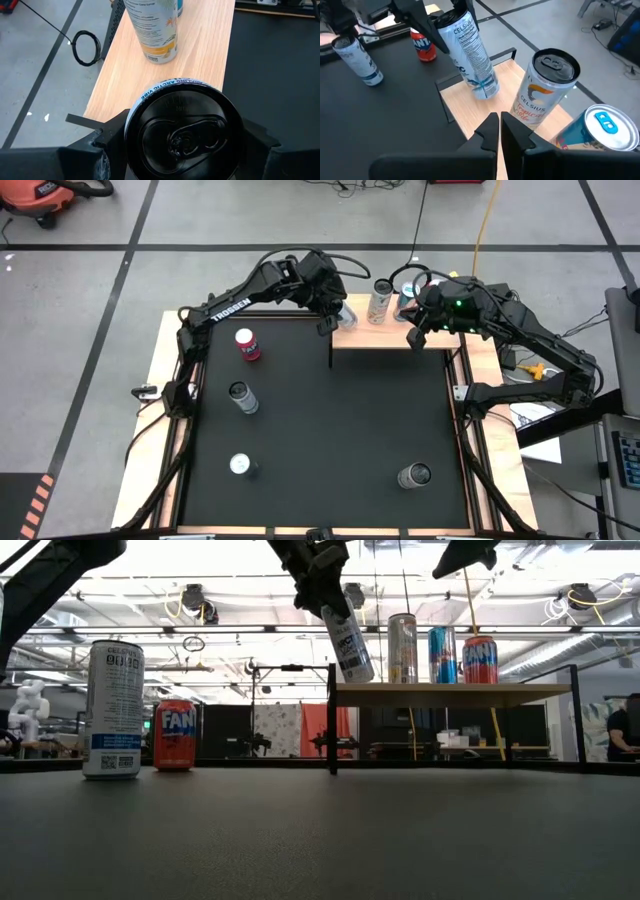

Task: Place canned beverage on shelf
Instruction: Put the bottom white blue soda can on the shelf

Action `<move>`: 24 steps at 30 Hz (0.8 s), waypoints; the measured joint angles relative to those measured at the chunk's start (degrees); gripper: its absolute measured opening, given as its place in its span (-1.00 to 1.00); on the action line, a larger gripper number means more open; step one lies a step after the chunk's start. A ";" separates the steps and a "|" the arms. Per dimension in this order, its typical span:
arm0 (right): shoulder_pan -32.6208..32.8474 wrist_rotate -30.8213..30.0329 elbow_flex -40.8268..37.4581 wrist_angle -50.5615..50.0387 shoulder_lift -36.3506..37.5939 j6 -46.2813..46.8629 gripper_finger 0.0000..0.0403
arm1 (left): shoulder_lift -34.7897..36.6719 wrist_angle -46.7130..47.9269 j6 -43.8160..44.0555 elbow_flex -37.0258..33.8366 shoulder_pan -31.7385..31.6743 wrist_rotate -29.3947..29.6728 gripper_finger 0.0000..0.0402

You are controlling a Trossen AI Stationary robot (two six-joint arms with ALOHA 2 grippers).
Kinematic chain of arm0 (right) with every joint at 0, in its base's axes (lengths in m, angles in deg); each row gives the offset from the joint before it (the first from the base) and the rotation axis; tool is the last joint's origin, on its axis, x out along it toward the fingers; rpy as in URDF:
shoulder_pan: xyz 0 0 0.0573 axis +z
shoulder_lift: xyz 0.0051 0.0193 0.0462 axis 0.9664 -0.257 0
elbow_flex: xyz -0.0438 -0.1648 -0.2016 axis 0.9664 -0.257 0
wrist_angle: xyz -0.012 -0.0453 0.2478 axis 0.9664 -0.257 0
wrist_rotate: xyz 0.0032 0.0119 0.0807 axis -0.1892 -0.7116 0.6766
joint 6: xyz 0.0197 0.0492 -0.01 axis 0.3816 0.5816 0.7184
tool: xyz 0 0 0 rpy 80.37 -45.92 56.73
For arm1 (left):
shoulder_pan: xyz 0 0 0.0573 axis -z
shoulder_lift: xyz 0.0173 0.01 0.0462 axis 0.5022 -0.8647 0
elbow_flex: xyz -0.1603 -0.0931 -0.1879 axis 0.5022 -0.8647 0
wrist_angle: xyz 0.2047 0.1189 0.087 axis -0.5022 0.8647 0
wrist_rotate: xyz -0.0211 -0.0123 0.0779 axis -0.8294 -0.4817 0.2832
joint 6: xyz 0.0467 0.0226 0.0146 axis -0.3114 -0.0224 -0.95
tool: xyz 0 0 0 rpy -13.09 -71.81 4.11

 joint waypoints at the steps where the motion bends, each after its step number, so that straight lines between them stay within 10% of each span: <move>1: 0.00 -0.02 0.00 0.00 0.00 0.25 -1.00 | 0.00 0.00 0.00 0.00 0.00 0.00 0.26; 24: 0.00 -0.06 0.00 -3.66 -0.13 -4.06 0.27 | 0.00 0.00 -0.06 0.00 0.00 -0.02 0.26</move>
